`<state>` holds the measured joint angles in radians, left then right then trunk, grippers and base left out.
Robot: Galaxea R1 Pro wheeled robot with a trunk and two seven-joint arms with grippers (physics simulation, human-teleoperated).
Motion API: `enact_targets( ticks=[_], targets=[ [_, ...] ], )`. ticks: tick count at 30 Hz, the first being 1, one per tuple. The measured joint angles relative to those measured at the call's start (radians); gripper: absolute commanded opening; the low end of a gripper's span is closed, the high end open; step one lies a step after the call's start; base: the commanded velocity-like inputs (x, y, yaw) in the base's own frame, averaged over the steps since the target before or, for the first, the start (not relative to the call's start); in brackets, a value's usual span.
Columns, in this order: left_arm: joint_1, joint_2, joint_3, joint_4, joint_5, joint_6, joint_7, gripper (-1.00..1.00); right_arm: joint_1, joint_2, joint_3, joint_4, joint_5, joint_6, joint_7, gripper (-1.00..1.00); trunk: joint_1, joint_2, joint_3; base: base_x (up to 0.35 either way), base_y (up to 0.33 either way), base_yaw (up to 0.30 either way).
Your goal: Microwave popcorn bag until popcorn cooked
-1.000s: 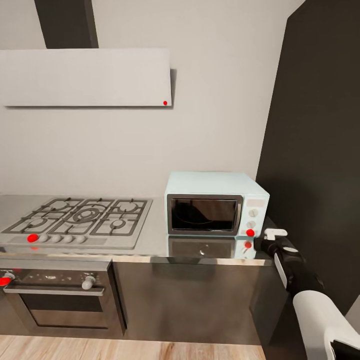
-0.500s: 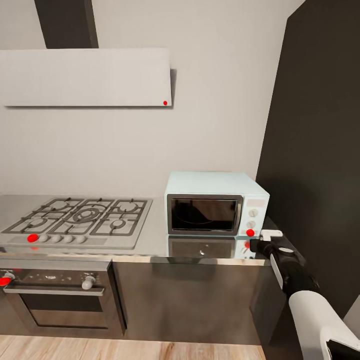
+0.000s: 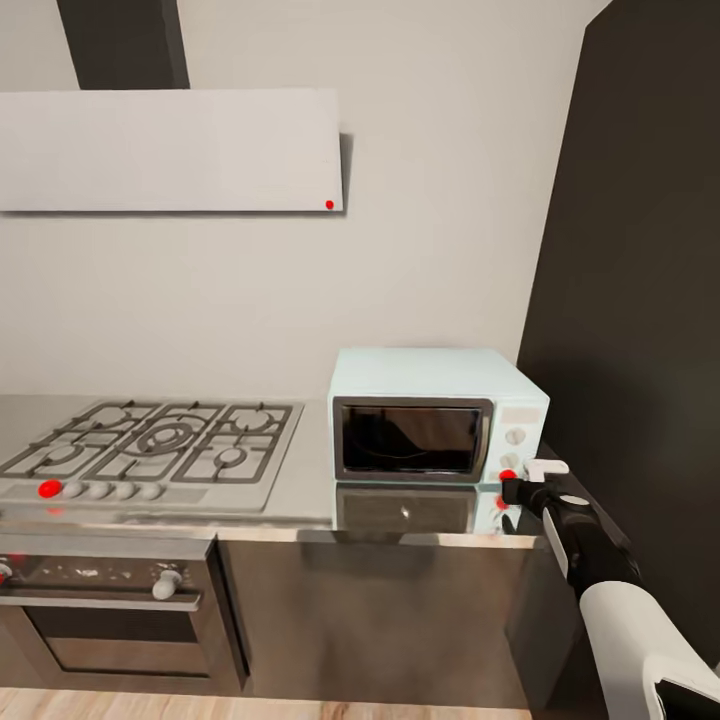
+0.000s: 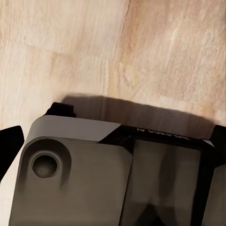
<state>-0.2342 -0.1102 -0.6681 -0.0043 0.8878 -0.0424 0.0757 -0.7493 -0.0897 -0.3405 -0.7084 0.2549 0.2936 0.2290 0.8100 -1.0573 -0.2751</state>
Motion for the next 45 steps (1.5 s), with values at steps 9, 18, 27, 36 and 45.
enact_targets(
  ticks=[9, 18, 27, 36, 45],
  targets=[
    [0.0, 0.0, 0.0, -0.001, 0.0, 0.0, 0.0, 1.0, 0.003, -0.001, 0.0, 0.013, -0.006, -0.001, 0.0, -1.0, -0.005, 0.0, 0.0, 0.123, 0.0, 0.0],
    [0.0, 0.0, 0.0, -0.002, 0.0, 0.0, 0.0, 1.0, -0.001, -0.005, 0.001, 0.029, -0.009, 0.001, 0.001, -1.0, -0.001, -0.001, 0.0, -0.029, 0.0, 0.0],
    [0.0, -0.004, -0.001, -0.003, 0.0, -0.001, 0.001, 1.0, 0.0, -0.005, 0.0, 0.027, -0.001, 0.0, 0.003, -1.0, 0.001, 0.0, 0.0, -0.304, 0.0, 0.0],
    [0.0, -0.005, -0.002, -0.004, -0.001, -0.002, 0.0, 1.0, 0.0, 0.004, 0.004, -0.152, 0.0, 0.073, 0.013, -1.0, 0.001, 0.0, 0.0, -0.319, 0.0, 0.0],
    [0.0, -0.006, -0.002, -0.005, -0.002, -0.001, 0.0, 1.0, 0.137, 0.009, 0.009, -0.465, -0.004, 0.321, 0.015, -1.0, 0.001, 0.0, 0.0, -0.319, 0.0, 0.0]
  ],
)
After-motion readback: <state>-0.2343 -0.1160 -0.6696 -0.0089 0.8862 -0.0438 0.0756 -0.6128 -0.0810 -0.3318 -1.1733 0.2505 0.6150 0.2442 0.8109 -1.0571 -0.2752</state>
